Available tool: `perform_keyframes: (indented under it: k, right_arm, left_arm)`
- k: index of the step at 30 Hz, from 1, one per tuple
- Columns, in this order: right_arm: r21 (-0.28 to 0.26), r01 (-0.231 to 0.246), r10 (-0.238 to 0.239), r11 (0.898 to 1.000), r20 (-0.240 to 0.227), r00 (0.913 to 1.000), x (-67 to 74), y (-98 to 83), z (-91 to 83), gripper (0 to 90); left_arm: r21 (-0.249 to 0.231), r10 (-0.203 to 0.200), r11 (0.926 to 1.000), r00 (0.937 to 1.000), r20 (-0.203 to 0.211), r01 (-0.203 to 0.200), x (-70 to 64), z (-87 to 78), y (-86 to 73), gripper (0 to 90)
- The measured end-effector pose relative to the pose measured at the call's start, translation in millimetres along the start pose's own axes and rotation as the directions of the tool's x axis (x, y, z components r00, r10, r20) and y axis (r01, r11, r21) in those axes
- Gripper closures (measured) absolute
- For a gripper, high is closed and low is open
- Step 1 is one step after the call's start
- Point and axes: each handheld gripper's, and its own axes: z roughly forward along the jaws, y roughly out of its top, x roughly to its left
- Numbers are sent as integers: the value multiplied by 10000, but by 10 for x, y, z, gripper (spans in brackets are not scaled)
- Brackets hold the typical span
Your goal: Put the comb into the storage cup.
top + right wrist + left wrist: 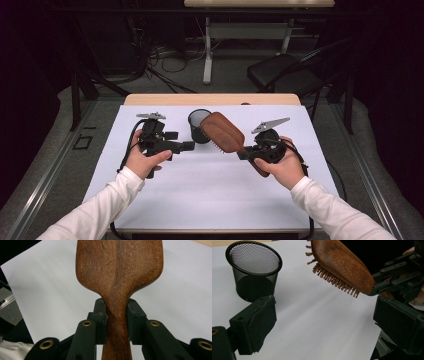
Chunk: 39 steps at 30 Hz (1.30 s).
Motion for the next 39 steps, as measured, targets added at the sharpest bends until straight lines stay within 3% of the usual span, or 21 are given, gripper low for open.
perform_keyframes:
  k: [1,10,29,39]
  right_arm:
    - [-85,56,-55,9999,8,10000,7,4,13,721]
    - [-368,53,-59,9993,-185,9998,52,42,60,721]
    - [-752,310,-332,9967,-282,9991,127,92,83,721]
    - [-1292,398,-442,9908,-319,9985,157,99,106,721]
  left_arm:
    - [-88,5,10000,9998,192,-4,-7,3,17,48]
    - [-19,-410,9992,9981,459,411,-19,34,55,48]
    - [-56,-585,9983,9970,510,588,-3,42,198,60]
    - [-92,-707,9974,9962,504,712,21,63,247,60]
